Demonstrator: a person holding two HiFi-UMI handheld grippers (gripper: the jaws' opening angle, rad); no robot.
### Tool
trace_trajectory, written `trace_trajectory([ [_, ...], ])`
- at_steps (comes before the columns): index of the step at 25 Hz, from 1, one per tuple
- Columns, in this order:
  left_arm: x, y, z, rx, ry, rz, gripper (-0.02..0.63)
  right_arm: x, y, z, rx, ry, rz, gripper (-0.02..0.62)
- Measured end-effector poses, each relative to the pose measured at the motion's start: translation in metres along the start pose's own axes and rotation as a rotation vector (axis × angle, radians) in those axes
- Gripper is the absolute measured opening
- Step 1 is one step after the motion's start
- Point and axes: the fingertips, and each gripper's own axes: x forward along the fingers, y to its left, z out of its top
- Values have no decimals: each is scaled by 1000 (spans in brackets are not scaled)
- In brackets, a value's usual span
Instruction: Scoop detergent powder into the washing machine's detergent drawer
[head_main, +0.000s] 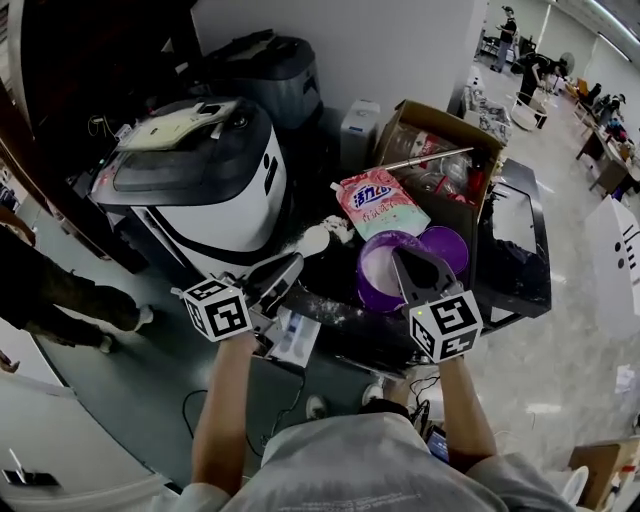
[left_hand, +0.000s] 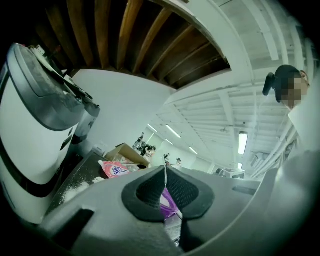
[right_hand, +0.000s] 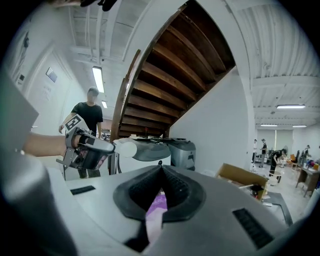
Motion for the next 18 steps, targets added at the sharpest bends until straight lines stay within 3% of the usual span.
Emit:
trace_trajectory([
  [8,-60,12,-13,-3,-17,67,15,7,54,-13,1,19,55,5],
  [18,-106,45,-63,-26,29,157,14,17,101,-54,10,83,78,5],
])
